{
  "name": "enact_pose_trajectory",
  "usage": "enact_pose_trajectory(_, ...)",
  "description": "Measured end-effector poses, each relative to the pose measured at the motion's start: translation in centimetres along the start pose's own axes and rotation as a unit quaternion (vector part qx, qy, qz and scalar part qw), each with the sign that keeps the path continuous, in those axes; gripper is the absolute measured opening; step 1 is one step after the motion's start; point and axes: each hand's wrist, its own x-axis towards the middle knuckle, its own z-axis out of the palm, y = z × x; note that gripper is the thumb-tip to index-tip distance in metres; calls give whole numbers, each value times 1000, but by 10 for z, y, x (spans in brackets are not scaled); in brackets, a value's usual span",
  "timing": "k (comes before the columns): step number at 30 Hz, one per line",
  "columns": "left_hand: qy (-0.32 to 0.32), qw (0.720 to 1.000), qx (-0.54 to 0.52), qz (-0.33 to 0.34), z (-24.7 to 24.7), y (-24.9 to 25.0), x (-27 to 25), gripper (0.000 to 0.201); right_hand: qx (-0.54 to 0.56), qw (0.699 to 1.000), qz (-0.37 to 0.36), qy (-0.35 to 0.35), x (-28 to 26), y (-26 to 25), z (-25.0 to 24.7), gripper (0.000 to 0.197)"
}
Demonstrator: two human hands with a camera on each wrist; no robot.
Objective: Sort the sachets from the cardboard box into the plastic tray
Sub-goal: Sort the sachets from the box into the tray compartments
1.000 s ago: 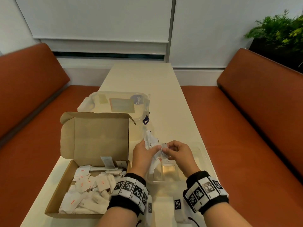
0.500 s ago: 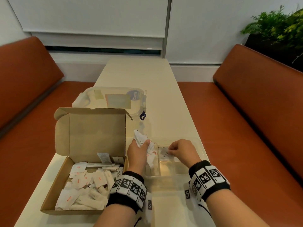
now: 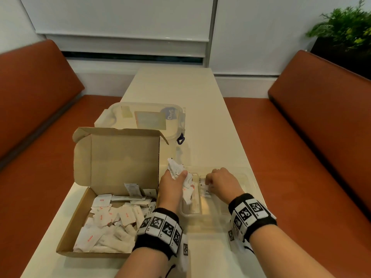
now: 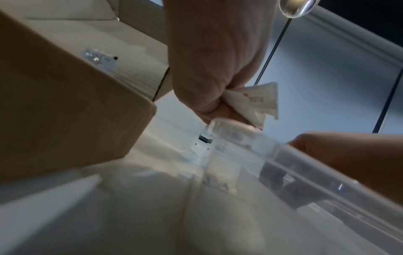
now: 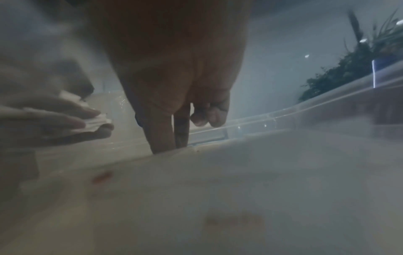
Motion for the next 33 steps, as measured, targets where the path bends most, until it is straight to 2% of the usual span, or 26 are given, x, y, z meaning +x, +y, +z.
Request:
enact_pose_trajectory(3, 0, 1000, 3, 2, 0, -1, 1, 5, 3, 1000, -4, 30, -4, 0, 4, 14)
enact_pose_trajectory(6, 5, 1000, 9, 6, 0, -1, 4, 4, -8, 1000, -9, 17, -8, 1, 8, 8)
enact_pose_trajectory(15, -9, 1000, -2, 8, -1, 1, 3, 5, 3, 1000, -4, 11, -6, 0, 13, 15)
enact_pose_trajectory(17, -21, 1000, -2, 11, 0, 4, 0, 5, 43, 999, 10, 21, -6, -2, 9, 17)
enact_pose_trajectory(19, -51, 999, -14, 11, 3, 9, -3, 4, 117, 991, 25, 64, -6, -7, -1, 18)
enact_pose_trajectory(21, -96, 995, -15, 12, 4, 15, -9, 9, 214, 968, 37, 126, -6, -13, -15, 16)
enact_pose_trajectory(23, -139, 990, -10, 17, 7, 17, -15, 17, 313, 936, 44, 156, -6, -21, -29, 12)
enact_pose_trajectory(25, -175, 984, 5, 23, 10, 20, -20, 21, 360, 922, 41, 134, -6, -28, -40, 15)
enact_pose_trajectory(29, -197, 980, 14, 6, 16, 22, -22, 31, 309, 946, 63, 70, -3, -38, -45, 25)
enact_pose_trajectory(33, -206, 979, 3, 14, 16, 24, -26, 35, 357, 927, 89, 66, -3, -37, -41, 19)
